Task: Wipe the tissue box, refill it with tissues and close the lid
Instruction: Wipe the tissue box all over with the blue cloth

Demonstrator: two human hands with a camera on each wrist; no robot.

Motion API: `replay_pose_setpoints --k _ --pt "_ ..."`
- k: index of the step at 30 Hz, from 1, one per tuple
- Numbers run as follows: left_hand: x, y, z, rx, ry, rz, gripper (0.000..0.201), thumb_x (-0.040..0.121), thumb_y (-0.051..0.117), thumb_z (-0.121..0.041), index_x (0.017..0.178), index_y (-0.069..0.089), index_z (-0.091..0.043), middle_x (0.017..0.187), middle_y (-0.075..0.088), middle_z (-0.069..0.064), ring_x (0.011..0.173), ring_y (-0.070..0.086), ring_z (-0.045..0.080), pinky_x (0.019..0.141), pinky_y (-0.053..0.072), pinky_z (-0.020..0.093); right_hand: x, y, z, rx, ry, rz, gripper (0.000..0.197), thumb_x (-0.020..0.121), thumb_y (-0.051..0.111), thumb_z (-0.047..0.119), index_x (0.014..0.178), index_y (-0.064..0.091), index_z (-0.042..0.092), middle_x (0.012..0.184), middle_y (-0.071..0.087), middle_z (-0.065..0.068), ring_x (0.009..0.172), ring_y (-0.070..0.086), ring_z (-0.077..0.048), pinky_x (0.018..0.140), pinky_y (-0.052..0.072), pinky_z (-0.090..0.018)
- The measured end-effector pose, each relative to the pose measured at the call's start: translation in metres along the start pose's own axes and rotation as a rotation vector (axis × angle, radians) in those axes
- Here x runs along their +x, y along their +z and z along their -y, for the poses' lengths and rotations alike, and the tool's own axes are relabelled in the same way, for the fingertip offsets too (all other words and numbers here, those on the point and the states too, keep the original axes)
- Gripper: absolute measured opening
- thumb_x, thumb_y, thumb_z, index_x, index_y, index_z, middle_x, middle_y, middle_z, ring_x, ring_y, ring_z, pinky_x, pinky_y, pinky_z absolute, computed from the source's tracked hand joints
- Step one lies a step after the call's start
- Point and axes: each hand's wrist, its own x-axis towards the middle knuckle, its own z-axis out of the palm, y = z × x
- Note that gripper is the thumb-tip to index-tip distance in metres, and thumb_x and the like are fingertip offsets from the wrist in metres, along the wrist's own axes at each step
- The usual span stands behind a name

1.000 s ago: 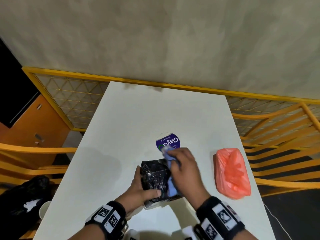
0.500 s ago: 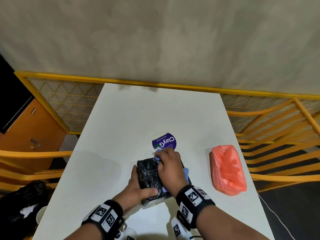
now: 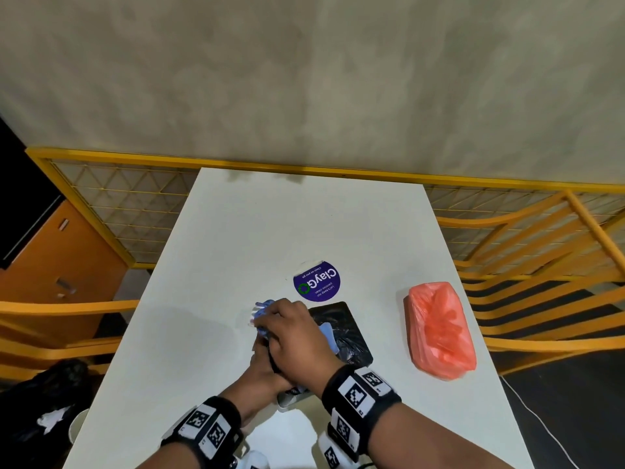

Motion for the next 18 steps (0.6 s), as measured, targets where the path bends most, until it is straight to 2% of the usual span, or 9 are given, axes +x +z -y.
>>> replay_pose_setpoints --k 2,4,6,8,10,11,13,15,18 --pt "0.004 0.003 0.004 0.122 -0.031 -0.046 0.056 0.066 0.070 -0.012 0.116 0.043 -0.018 0.106 0.055 0.012 0.099 0.061 0.015 0.073 0.051 0.021 -0.002 -0.010 0.008 0.119 -0.036 0.034 0.039 0.081 0.047 0.007 0.110 0.072 0.016 0.109 0.061 -0.006 0.098 0.055 -0.027 0.087 0.044 -0.030" --pt "0.000 0.004 0.000 0.160 -0.055 -0.054 0.022 0.086 0.058 -0.006 0.096 0.044 -0.019 0.089 0.049 0.003 0.093 0.053 0.012 0.069 0.043 0.009 -0.006 -0.026 0.016 0.261 -0.063 0.035 0.038 0.080 0.050 0.000 0.109 0.071 0.013 0.107 0.061 -0.007 0.100 0.058 -0.024 0.090 0.046 -0.030" --pt "-0.002 0.003 -0.006 0.086 0.018 -0.032 0.016 0.086 0.058 -0.001 0.096 0.051 -0.012 0.082 0.057 0.000 0.085 0.059 0.007 0.066 0.043 0.007 -0.014 -0.047 0.020 0.377 -0.035 0.008 0.037 0.079 0.054 -0.005 0.106 0.071 0.012 0.105 0.061 -0.003 0.100 0.060 -0.013 0.089 0.047 -0.023" --pt "-0.003 -0.003 -0.014 -0.034 0.047 -0.025 0.040 0.071 0.075 -0.003 0.106 0.056 -0.008 0.087 0.071 0.000 0.086 0.068 0.013 0.069 0.051 0.018 -0.032 -0.069 0.017 0.422 -0.022 0.017 0.035 0.077 0.056 -0.007 0.101 0.072 0.013 0.101 0.061 0.001 0.097 0.060 -0.008 0.086 0.047 -0.021" --pt "-0.004 -0.013 -0.012 -0.144 0.054 -0.056 0.073 0.058 0.086 -0.011 0.119 0.049 -0.026 0.106 0.074 -0.004 0.099 0.071 0.016 0.076 0.056 0.025 -0.058 -0.083 0.008 0.442 -0.036 0.094 0.034 0.075 0.056 -0.007 0.097 0.072 0.012 0.098 0.061 -0.002 0.094 0.061 -0.012 0.082 0.050 -0.028" --pt "-0.002 -0.015 -0.011 -0.189 0.032 -0.075 0.081 0.055 0.088 -0.014 0.121 0.044 -0.033 0.116 0.072 -0.002 0.105 0.070 0.016 0.079 0.058 0.029 -0.072 -0.085 0.002 0.440 -0.042 0.148 0.033 0.075 0.056 -0.006 0.098 0.072 0.012 0.098 0.061 -0.003 0.093 0.061 -0.013 0.082 0.050 -0.031" --pt "0.001 -0.018 -0.008 -0.190 0.003 -0.107 0.088 0.052 0.089 -0.020 0.122 0.040 -0.038 0.126 0.065 0.008 0.110 0.068 0.022 0.079 0.059 0.036 -0.097 -0.075 -0.012 0.352 -0.063 0.261 0.031 0.078 0.055 0.000 0.100 0.071 0.016 0.100 0.061 -0.001 0.096 0.059 -0.012 0.085 0.050 -0.032" --pt "0.005 -0.021 -0.007 -0.162 -0.009 -0.113 0.091 0.050 0.090 -0.024 0.124 0.038 -0.038 0.127 0.062 0.011 0.105 0.068 0.025 0.072 0.058 0.036 -0.115 -0.050 -0.029 0.167 -0.117 0.361 0.032 0.080 0.052 0.009 0.102 0.070 0.023 0.102 0.059 0.003 0.095 0.055 -0.014 0.084 0.048 -0.031" --pt "0.006 -0.024 -0.010 -0.134 -0.022 -0.094 0.105 0.049 0.091 -0.025 0.136 0.031 -0.034 0.133 0.059 0.007 0.116 0.064 0.020 0.085 0.059 0.034 -0.125 -0.016 -0.048 -0.056 -0.163 0.448 0.028 0.085 0.051 0.024 0.106 0.067 0.033 0.109 0.059 0.011 0.099 0.051 -0.016 0.086 0.045 -0.033"
